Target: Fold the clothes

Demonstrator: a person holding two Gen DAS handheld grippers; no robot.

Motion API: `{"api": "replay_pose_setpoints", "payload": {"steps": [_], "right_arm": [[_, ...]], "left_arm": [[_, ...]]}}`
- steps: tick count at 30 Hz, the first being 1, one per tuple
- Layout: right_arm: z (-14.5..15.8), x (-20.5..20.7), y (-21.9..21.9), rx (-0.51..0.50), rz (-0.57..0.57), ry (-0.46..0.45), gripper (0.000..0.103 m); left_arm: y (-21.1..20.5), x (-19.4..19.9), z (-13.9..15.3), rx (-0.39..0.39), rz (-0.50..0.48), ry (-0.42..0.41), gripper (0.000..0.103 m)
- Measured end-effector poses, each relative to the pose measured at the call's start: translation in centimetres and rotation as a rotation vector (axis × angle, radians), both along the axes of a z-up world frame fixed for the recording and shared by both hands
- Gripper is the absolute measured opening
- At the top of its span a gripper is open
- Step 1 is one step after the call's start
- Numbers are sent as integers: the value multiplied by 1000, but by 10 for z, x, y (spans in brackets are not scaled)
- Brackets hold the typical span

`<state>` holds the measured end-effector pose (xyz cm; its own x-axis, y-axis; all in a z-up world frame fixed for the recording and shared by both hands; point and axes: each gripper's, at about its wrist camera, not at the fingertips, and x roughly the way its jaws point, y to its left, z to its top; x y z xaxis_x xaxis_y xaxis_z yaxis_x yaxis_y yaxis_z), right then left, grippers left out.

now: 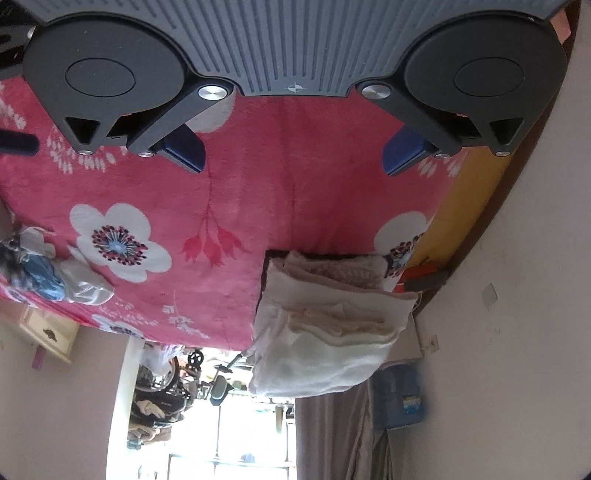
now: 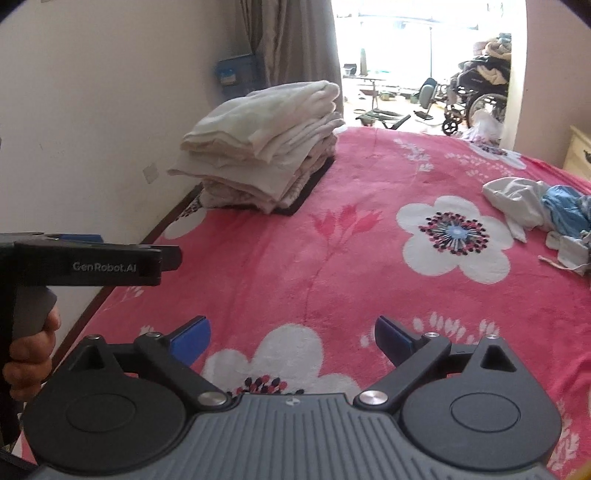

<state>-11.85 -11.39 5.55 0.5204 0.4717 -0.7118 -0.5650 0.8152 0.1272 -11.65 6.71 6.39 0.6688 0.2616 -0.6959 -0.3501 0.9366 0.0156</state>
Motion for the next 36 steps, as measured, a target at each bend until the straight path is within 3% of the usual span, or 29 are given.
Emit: {"api": "replay_pose_setpoints", "payload": {"steps": [7,14,26,36], "right_arm": [[6,0,19,-19,10,-13,99],[16,-6,36,-8,39,-29,99],[45,-19,47,-9,36,-65,100],[47,-22,50,-22,17,-58,100]], "left_arm": [[8,-4,4,46,29,-11,103],[28,-13,22,10,84,-41,103],[33,-26,51,45,63,-72,103],[33,-27,53,47,61,-68,103]]}}
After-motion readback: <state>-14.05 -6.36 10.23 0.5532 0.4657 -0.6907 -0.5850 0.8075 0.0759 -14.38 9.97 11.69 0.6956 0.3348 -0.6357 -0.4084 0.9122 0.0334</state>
